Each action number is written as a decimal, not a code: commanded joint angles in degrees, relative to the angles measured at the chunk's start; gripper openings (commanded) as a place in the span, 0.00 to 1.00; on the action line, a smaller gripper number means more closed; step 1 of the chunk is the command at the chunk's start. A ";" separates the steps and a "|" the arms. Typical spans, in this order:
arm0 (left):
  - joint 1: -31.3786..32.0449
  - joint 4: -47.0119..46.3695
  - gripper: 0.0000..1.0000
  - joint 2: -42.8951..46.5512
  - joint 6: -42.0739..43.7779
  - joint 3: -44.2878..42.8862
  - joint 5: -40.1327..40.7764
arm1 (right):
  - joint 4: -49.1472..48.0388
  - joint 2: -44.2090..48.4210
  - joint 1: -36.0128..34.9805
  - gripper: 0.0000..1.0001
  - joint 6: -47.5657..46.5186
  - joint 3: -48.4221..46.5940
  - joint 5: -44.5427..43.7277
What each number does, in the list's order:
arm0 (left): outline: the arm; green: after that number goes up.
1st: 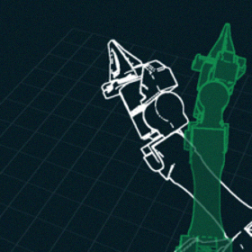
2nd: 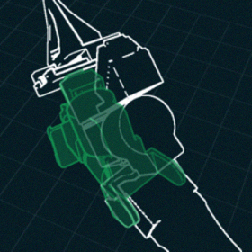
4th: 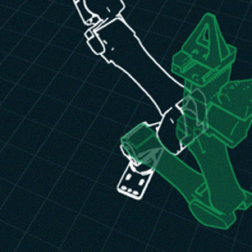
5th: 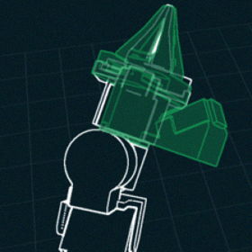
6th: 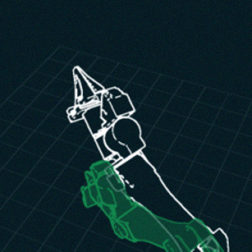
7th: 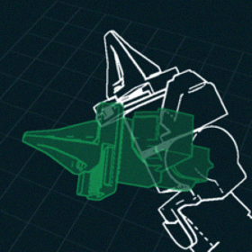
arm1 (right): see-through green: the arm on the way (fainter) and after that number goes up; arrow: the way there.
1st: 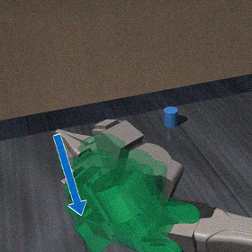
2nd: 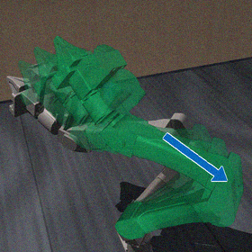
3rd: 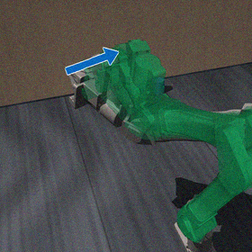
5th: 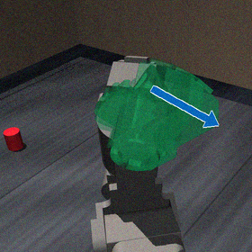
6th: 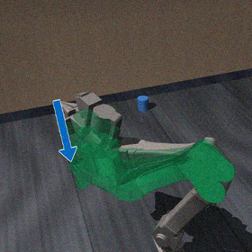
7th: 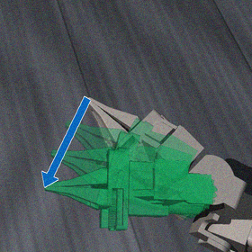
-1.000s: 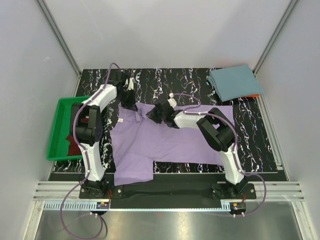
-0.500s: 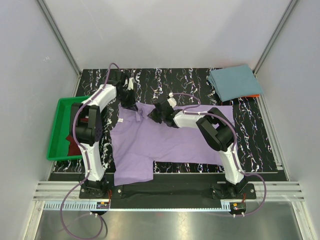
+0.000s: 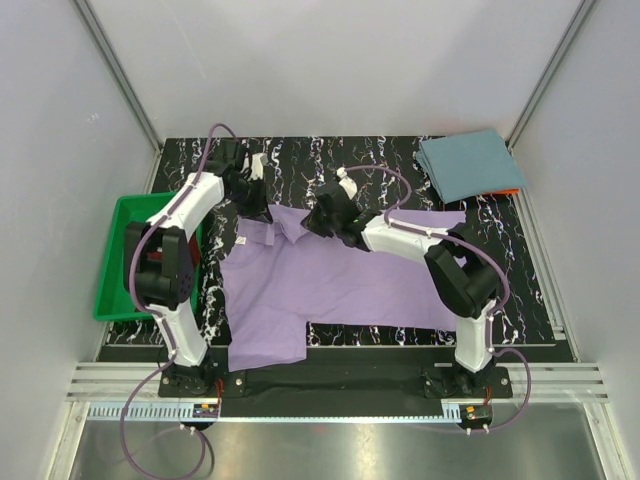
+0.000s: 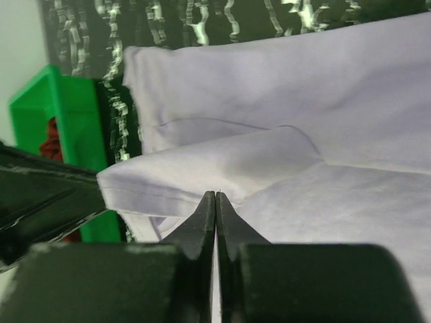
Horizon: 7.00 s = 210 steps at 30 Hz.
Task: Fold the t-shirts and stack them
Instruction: Fold the tshirt
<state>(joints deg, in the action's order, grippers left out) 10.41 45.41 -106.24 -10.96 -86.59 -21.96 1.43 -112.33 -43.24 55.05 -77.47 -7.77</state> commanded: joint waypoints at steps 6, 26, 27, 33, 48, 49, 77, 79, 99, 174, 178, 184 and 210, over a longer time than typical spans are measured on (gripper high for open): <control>0.22 0.47 0.00 -6.69 -1.17 -5.60 0.07 | -10.31 -5.25 -0.88 0.35 2.07 1.63 6.28; -1.19 0.47 0.00 -14.35 -2.49 -9.13 -0.81 | 0.76 -11.94 -1.93 0.44 13.86 -7.25 -4.89; -1.27 0.21 0.00 -14.26 -2.49 -8.95 -0.90 | 1.29 -12.20 -1.84 0.42 13.69 -7.52 -4.89; -1.36 0.03 0.00 -13.56 -2.40 -8.60 -1.25 | 2.35 -13.17 -1.93 0.31 13.33 -9.36 -4.71; -1.19 4.07 0.01 -6.10 1.64 -6.67 -2.91 | 16.04 -4.83 -1.41 0.00 -3.70 -12.61 -3.23; -0.84 4.25 0.01 -3.91 1.73 -5.71 -2.74 | 16.75 -4.30 -1.40 0.00 -5.11 -11.75 -2.61; 2.94 -7.68 0.56 17.20 -17.76 25.65 12.74 | 15.27 5.99 -1.23 0.00 -16.46 5.23 15.68; 2.94 -11.55 0.54 17.12 -19.09 27.87 12.11 | 15.18 5.64 -1.32 0.00 -16.11 4.96 16.03; 2.94 -15.53 0.10 11.14 -19.89 30.86 13.52 | 14.30 3.26 -1.23 0.00 -14.53 5.23 15.59; -4.96 0.30 0.26 -20.24 -13.74 -17.21 30.48 | 27.48 -3.94 31.02 0.26 -22.70 -1.46 3.47; -6.11 0.99 0.18 -21.38 -15.40 -18.09 31.88 | 26.61 -3.86 34.01 0.25 -23.14 0.04 1.45; -6.72 0.12 0.28 -20.25 -14.71 -18.18 29.26 | 25.03 -3.77 34.81 0.25 -24.81 -0.75 3.97; 13.67 -3.12 0.55 33.36 -16.10 26.42 18.66 | 56.20 34.08 42.89 0.75 2.14 17.78 2.34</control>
<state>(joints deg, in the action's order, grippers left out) 23.42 46.26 -77.78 -24.60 -66.96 3.51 48.47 -84.31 -1.89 48.25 -62.08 0.19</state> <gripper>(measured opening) 0.548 0.741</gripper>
